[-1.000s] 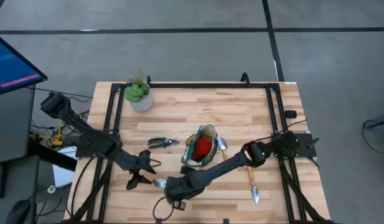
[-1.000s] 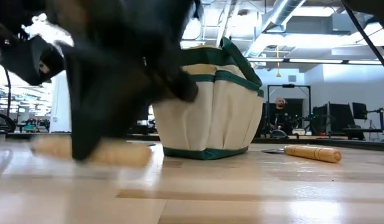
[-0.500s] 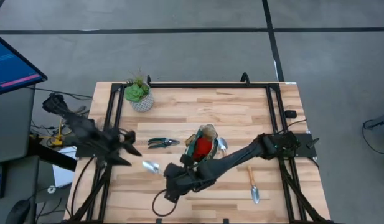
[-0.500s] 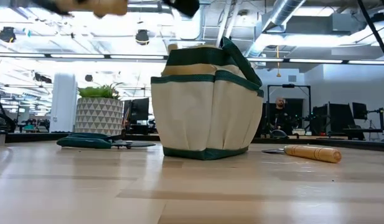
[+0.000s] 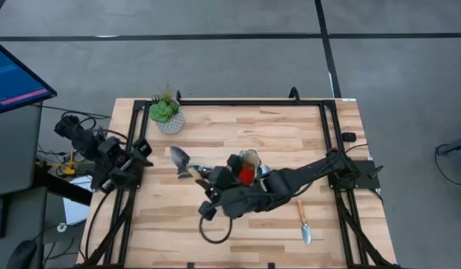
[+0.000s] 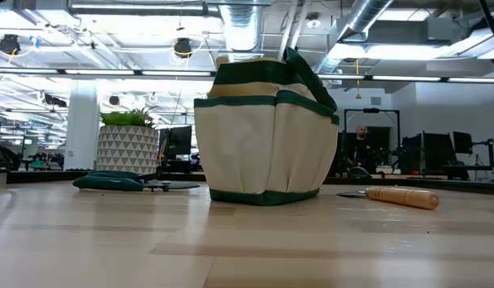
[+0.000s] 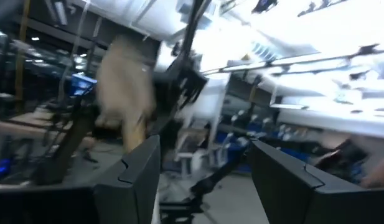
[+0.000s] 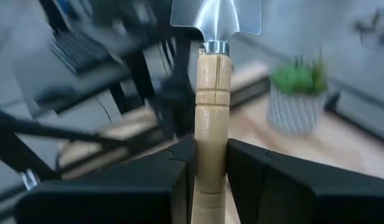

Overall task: Pick & Place Garden tools in Gardening bag
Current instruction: Put the trowel into the gardening bag

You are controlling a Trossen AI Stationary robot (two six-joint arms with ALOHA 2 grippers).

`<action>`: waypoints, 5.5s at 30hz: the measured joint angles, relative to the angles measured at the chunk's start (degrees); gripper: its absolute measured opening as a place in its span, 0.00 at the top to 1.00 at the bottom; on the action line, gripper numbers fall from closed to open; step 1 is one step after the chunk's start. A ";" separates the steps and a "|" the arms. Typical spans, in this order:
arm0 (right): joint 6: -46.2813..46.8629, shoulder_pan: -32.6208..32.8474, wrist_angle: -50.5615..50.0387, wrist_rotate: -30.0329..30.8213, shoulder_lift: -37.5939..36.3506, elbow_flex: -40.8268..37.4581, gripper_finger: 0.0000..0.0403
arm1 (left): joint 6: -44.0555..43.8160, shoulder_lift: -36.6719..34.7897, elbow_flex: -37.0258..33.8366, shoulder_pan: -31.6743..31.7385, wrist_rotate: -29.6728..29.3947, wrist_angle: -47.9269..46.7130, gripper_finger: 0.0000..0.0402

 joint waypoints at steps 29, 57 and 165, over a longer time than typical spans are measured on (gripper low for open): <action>-16.43 -1.90 17.46 -2.27 1.40 -0.04 0.86 | 2.72 23.29 2.52 9.57 2.07 27.71 0.24; -15.30 -2.61 14.78 -6.50 1.34 -0.76 0.84 | 0.71 31.13 5.26 14.32 6.91 32.84 0.25; -16.24 -4.10 -23.12 -16.33 -30.76 -0.81 1.00 | -11.30 72.41 1.05 65.88 61.24 63.43 0.98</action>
